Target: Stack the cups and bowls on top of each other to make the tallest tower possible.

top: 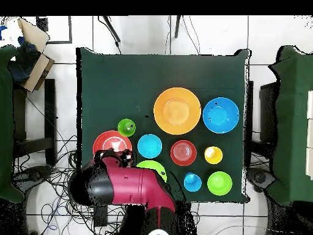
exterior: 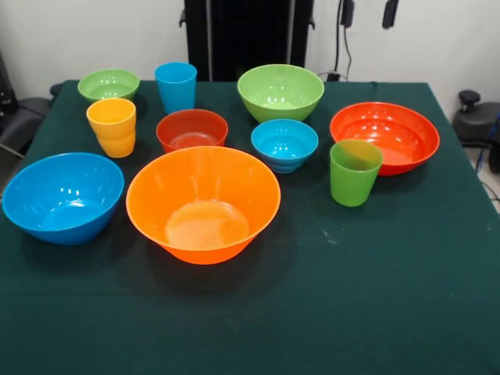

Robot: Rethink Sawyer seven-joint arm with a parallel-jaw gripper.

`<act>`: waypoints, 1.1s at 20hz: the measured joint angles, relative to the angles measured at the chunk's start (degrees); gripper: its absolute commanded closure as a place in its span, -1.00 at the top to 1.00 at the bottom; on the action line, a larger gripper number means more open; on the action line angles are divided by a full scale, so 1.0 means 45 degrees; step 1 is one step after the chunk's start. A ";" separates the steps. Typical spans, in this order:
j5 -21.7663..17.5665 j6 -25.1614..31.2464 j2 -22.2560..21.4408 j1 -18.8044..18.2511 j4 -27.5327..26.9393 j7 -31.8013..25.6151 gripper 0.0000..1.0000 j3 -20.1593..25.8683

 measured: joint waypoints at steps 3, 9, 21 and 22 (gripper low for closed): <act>0.0000 -0.0427 0.0711 0.0238 -0.0386 0.0000 1.00 -0.0313; 0.0005 -0.1238 0.2238 0.0786 -0.0942 0.0000 1.00 -0.0956; 0.0008 -0.1264 0.2692 0.0347 -0.0895 0.0000 1.00 -0.1277; 0.0011 -0.1264 0.2665 0.0204 -0.0862 0.0000 1.00 -0.1273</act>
